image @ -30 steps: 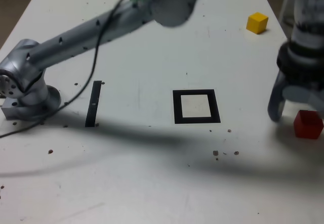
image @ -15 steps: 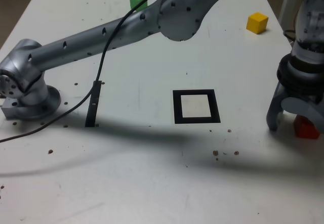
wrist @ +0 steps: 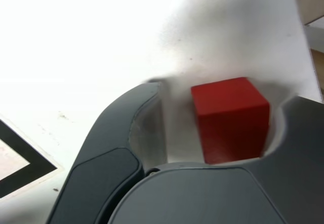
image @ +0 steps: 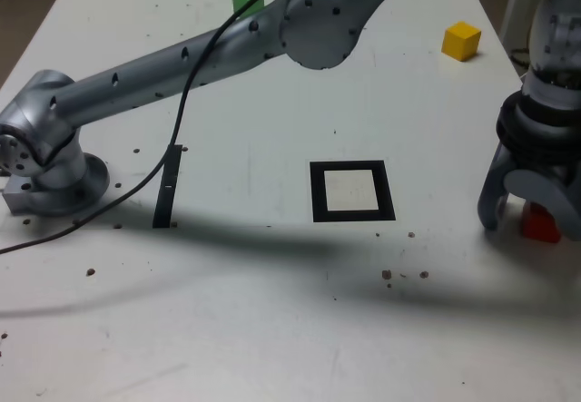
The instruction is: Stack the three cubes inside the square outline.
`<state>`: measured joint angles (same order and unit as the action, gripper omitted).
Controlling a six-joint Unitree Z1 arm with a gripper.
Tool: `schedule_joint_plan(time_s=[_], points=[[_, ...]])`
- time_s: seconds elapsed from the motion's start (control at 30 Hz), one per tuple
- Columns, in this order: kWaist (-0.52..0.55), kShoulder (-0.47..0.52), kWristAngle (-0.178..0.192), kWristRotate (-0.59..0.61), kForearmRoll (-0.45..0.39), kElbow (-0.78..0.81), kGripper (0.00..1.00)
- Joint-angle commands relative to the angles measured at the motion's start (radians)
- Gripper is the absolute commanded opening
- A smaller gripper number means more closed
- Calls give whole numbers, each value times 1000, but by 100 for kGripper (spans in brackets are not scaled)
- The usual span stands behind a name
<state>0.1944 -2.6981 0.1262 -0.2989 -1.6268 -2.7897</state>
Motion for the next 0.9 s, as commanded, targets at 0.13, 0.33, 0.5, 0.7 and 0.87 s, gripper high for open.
schedule_joint_plan(time_s=[0.13,0.33,0.5,0.7,0.87], points=[[2,6,13,5,-13,-25,29],[3,4,5,10,-13,-15,29],[3,7,-3,12,-13,-12,28],[3,13,-8,12,-13,-8,28],[3,33,-7,12,-13,-5,28]])
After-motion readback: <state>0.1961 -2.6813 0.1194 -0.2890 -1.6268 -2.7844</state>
